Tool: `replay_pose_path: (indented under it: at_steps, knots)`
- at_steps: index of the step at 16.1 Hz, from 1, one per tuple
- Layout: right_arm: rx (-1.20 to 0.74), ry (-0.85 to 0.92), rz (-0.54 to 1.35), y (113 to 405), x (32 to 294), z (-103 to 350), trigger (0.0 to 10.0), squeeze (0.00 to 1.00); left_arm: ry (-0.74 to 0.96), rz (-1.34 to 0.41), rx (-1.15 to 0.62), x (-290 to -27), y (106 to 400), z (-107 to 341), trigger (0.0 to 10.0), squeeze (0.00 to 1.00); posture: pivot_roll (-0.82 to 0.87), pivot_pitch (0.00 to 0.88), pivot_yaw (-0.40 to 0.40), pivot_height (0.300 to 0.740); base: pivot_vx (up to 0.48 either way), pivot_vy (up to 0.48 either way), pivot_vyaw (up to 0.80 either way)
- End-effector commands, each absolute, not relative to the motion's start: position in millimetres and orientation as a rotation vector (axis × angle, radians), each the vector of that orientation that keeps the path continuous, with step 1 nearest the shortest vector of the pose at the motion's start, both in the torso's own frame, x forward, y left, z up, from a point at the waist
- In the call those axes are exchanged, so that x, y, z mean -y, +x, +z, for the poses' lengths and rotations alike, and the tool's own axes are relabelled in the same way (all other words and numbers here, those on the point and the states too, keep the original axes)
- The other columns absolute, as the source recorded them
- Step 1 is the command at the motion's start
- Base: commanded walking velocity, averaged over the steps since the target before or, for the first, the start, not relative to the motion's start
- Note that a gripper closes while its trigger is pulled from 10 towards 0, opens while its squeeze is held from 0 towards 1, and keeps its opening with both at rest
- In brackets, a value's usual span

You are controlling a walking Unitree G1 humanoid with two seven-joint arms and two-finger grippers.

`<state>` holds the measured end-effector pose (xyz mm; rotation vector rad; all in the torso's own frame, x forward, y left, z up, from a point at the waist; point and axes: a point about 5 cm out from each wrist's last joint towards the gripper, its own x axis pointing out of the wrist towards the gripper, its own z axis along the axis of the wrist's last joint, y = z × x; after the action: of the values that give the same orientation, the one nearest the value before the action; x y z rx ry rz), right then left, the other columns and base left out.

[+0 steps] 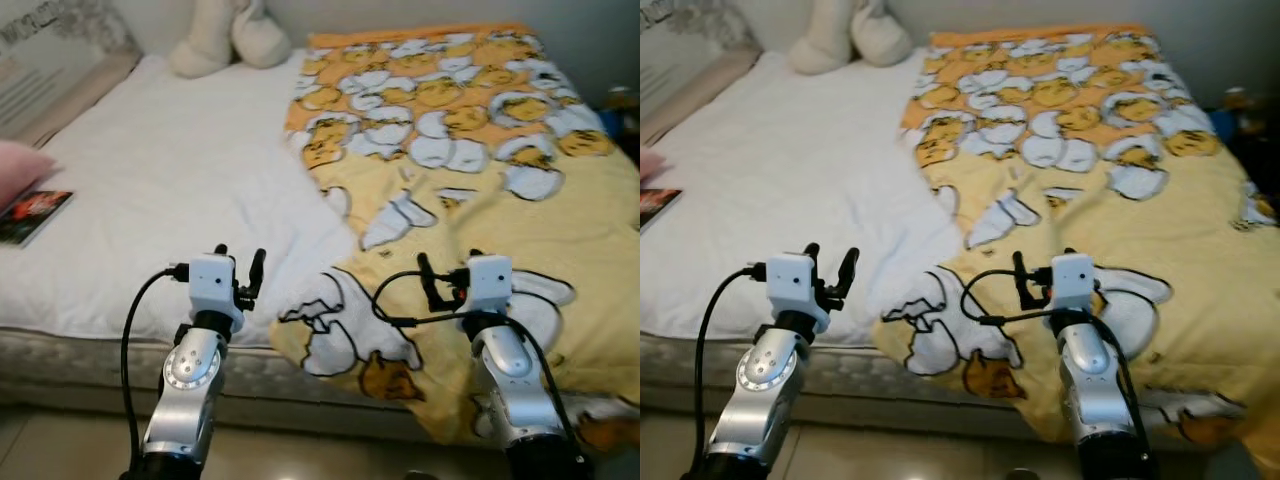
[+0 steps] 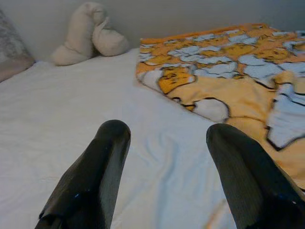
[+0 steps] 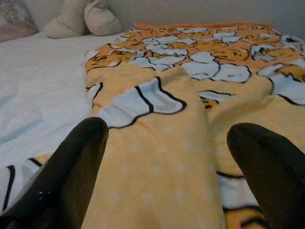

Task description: Clean up the room

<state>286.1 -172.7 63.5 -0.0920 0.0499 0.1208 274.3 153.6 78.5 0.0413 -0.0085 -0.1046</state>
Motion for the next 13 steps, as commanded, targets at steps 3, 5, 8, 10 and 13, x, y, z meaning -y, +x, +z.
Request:
replay_pose_path:
  at_steps: [3,5,8,10,13]
  knots:
    - [-0.042,-0.087,0.151,287.8,164.5,65.7,10.0,0.0,0.058,-0.089,-0.002,-161.3,275.6,78.8,10.0,0.0,-0.13,0.0,0.136,0.74,0.0,0.48,-0.76]
    - [-0.041,-0.087,0.15,287.5,164.5,65.8,10.0,0.0,0.059,-0.063,-0.002,-163.9,279.6,80.7,10.0,0.0,-0.13,0.0,0.134,0.74,0.0,0.0,-0.75]
    - [-0.045,-0.087,0.152,285.9,164.2,64.3,10.0,0.0,0.076,-0.079,-0.029,-165.8,283.6,78.5,10.0,0.0,-0.13,0.0,0.135,0.74,0.0,0.0,-0.74]
    - [-0.052,-0.086,0.149,283.7,165.3,62.3,10.0,0.0,0.08,-0.098,-0.073,-166.7,288.7,75.7,10.0,0.0,-0.13,0.0,0.136,0.74,0.0,0.0,-0.73]
    - [-0.056,-0.082,0.142,281.8,165.9,61.2,10.0,0.0,0.086,-0.186,-0.17,-161.8,295.4,66.9,10.0,0.0,-0.13,0.0,0.139,0.74,0.0,0.0,-0.73]
